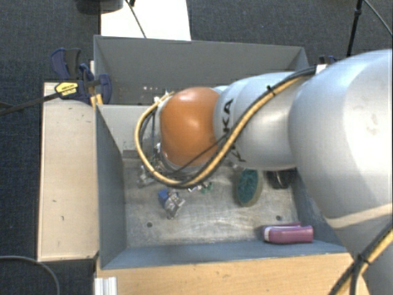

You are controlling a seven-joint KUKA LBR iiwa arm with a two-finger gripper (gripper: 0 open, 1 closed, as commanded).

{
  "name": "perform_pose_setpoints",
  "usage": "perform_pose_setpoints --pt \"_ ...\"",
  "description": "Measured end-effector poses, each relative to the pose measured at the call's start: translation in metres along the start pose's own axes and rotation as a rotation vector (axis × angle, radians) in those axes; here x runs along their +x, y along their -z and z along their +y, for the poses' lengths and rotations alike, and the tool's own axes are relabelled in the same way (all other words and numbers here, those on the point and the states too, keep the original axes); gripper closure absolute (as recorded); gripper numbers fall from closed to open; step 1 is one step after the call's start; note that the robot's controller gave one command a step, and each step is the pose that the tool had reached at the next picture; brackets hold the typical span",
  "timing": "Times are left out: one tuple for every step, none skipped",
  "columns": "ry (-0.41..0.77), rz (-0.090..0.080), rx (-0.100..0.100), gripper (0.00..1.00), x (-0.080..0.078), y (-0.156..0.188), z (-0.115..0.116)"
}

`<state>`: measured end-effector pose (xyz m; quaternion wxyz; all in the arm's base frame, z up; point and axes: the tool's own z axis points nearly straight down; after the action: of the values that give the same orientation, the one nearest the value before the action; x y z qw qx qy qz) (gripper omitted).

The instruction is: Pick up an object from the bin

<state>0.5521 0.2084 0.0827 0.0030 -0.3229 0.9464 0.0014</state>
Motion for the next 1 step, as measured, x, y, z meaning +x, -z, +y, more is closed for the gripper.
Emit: perform_pose_setpoints --pt "0.039 0.001 0.001 0.00 0.0297 -0.0105 -0.0497"
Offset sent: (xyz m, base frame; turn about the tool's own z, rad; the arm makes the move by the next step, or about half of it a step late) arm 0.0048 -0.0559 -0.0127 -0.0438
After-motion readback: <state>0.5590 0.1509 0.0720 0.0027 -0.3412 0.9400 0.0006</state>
